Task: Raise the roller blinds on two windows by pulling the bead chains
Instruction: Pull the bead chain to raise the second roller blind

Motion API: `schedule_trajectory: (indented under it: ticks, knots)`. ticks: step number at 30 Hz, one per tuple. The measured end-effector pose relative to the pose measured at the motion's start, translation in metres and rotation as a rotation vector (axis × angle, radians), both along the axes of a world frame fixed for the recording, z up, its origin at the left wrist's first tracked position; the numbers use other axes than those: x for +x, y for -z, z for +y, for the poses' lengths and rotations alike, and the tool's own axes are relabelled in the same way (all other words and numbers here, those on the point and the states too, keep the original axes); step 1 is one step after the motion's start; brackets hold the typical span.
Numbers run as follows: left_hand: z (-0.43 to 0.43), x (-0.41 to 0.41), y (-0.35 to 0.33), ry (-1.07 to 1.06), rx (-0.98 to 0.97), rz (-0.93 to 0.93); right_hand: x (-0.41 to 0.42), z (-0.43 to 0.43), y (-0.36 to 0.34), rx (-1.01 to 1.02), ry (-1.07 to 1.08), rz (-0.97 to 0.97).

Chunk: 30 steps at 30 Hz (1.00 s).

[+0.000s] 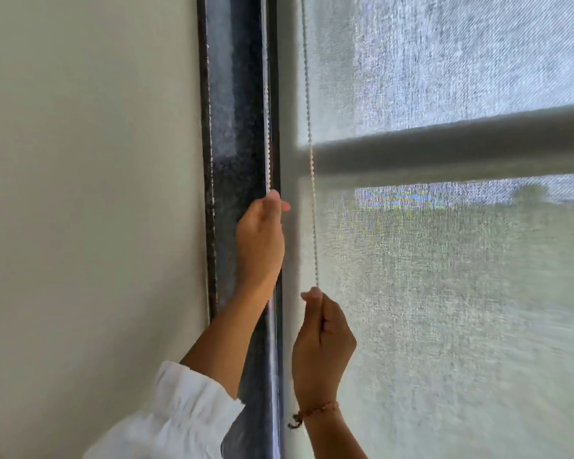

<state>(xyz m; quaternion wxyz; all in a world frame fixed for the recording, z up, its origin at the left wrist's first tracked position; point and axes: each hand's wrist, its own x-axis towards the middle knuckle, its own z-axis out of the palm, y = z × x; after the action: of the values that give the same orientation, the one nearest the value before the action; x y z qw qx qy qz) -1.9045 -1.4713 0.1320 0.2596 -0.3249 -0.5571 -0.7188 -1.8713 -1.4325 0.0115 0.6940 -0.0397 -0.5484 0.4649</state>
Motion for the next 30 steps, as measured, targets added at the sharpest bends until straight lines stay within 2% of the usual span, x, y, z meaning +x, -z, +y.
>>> schedule_trajectory:
  ticks: [3, 7, 9, 12, 16, 20, 24, 27, 30]
  knots:
    - [-0.011, 0.015, 0.02, -0.106, 0.063, 0.226, 0.001, 0.006, -0.01, -0.076, -0.102, -0.069]
    - [-0.024, 0.019, 0.032, -0.13, 0.094, 0.311, 0.007, 0.011, -0.034, -0.251, -0.371, -0.148]
    - [-0.029, 0.025, 0.034, -0.119, 0.087, 0.368, 0.013, 0.012, -0.052, -0.252, -0.381, -0.129]
    - [-0.032, 0.036, 0.041, -0.126, 0.039, 0.477, 0.027, 0.007, -0.084, -0.14, -0.414, -0.04]
    - [-0.032, 0.042, 0.059, -0.179, -0.04, 0.534, 0.052, -0.006, -0.135, 0.05, -0.569, 0.038]
    - [-0.029, 0.033, 0.094, -0.246, -0.162, 0.614, 0.066, -0.019, -0.17, 0.196, -0.713, -0.058]
    - [-0.028, 0.022, 0.142, -0.222, -0.34, 0.56, 0.06, -0.024, -0.166, 0.08, -0.618, -0.201]
    - [-0.031, 0.021, 0.151, -0.146, -0.422, 0.486, 0.054, -0.026, -0.146, 0.1, -0.373, -0.119]
    - [-0.036, 0.028, 0.132, -0.011, -0.554, 0.413, 0.066, -0.026, -0.144, 0.155, -0.27, -0.033]
